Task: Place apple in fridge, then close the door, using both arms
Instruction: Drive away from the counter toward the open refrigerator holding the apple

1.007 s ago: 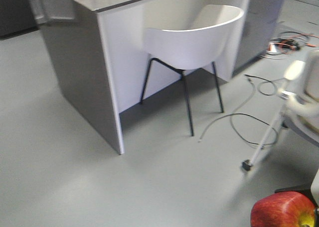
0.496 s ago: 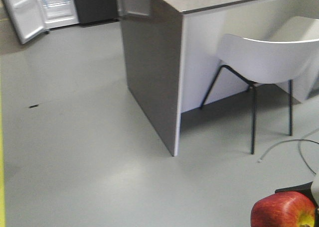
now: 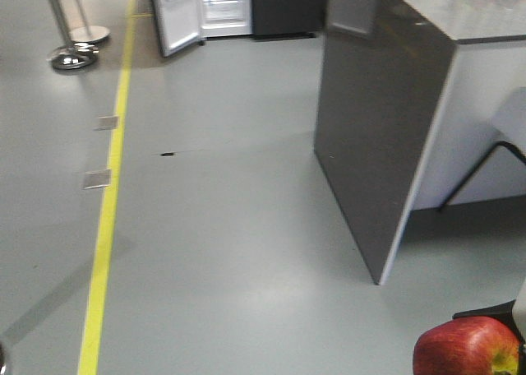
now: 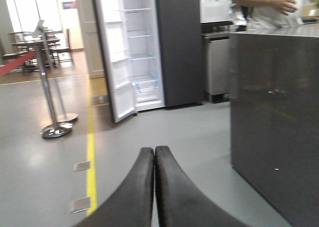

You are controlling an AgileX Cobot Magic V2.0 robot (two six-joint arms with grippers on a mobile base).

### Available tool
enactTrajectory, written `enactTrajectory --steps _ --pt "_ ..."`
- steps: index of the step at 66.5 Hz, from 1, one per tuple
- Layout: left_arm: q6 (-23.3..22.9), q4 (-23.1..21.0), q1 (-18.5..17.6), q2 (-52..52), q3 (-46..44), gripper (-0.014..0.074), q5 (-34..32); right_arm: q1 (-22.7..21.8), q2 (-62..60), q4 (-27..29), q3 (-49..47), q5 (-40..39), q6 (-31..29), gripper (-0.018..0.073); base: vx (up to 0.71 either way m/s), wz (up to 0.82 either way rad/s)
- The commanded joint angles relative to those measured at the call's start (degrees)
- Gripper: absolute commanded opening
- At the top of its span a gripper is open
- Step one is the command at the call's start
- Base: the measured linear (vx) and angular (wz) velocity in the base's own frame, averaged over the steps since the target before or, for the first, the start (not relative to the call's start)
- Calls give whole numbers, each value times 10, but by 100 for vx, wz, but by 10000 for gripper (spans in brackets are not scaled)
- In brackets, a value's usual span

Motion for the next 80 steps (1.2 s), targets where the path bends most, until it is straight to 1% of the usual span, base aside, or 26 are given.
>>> enactTrajectory --steps 1,40,80 --pt "-5 -5 2 -4 15 -6 -44 -1 -1 8 -16 -36 -4 151 8 52" --pt "-5 -5 2 -4 15 -6 -44 -1 -1 8 -16 -36 -4 151 10 36" --pt "-5 -5 2 -4 15 -6 -44 -1 -1 8 -16 -36 -4 151 15 5"
